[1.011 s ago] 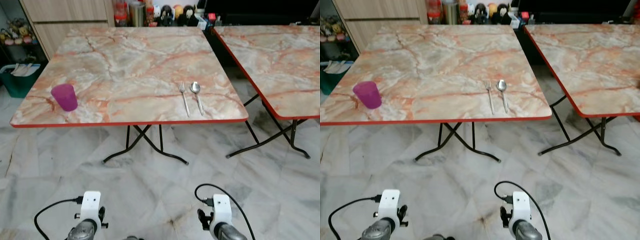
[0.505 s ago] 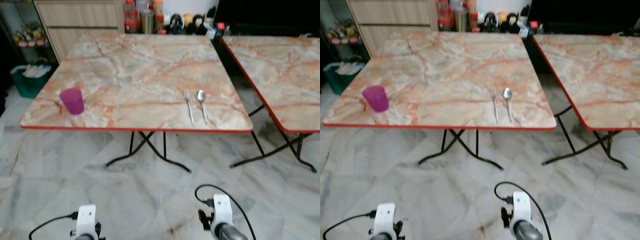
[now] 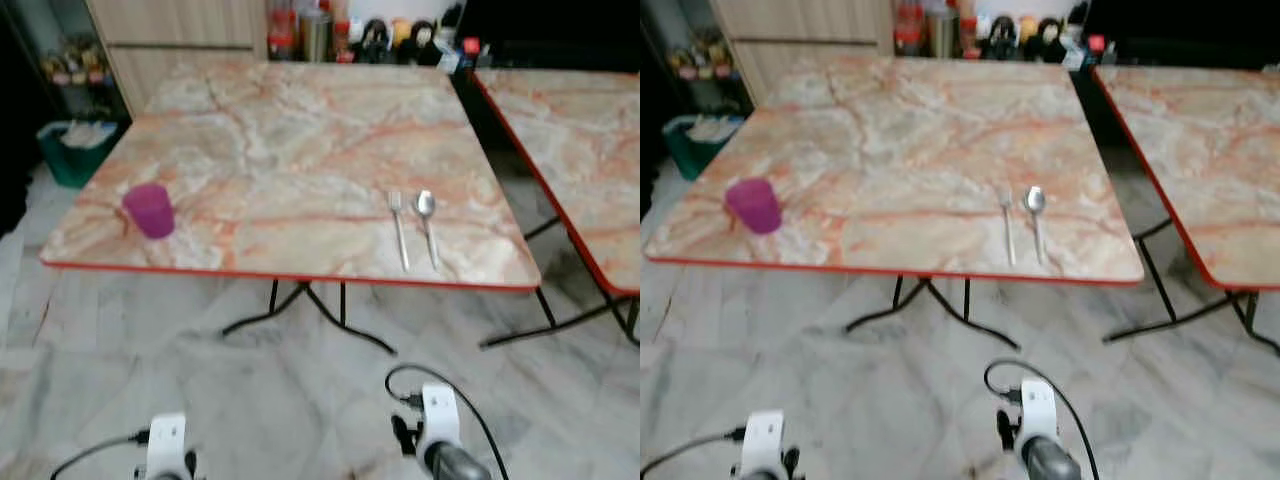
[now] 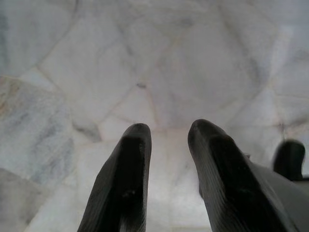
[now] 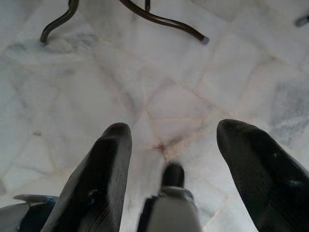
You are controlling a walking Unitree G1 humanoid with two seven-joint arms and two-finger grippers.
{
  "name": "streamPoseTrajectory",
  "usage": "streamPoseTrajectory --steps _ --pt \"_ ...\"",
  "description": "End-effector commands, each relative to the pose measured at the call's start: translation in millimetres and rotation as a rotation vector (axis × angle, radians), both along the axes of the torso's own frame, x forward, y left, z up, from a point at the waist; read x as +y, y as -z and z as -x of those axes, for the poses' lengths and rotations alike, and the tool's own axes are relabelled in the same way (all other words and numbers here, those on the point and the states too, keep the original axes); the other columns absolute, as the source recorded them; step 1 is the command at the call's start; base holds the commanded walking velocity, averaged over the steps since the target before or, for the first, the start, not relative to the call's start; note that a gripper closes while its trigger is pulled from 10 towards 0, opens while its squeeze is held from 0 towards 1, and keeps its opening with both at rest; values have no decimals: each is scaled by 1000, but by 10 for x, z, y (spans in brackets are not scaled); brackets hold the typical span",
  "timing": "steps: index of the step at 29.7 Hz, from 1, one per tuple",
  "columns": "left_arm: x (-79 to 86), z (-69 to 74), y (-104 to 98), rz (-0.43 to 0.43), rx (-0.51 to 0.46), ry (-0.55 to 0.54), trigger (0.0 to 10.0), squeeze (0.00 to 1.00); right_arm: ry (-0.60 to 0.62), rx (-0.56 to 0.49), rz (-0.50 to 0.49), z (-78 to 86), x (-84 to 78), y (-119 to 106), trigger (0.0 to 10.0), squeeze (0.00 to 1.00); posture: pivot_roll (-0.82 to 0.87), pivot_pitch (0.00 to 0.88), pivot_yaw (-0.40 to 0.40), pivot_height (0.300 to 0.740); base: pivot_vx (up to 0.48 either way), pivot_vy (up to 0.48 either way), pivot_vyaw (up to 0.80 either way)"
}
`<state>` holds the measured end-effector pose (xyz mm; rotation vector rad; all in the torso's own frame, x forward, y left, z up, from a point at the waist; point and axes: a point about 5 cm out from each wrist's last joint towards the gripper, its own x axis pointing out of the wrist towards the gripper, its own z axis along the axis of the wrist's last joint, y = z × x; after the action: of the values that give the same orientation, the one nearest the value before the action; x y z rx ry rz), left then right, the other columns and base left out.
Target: Setting the table
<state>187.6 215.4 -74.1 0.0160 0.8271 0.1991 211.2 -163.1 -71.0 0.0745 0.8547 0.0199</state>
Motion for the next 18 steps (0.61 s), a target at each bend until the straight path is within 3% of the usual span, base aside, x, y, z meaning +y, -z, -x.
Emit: streamPoseTrajectory --steps 1,10,18 --pt "-51 59 45 16 31 7 10000 0 24 20 19 65 -81 32 10000 0 126 110 -26 715 247 0 0" --pt "-74 96 71 17 55 29 10000 0 17 13 33 112 -137 46 10000 0 109 126 -21 715 55 0 0" --pt "-102 158 103 15 72 47 10000 0 -97 -71 134 171 -256 23 10000 0 99 128 -24 715 0 0 0"
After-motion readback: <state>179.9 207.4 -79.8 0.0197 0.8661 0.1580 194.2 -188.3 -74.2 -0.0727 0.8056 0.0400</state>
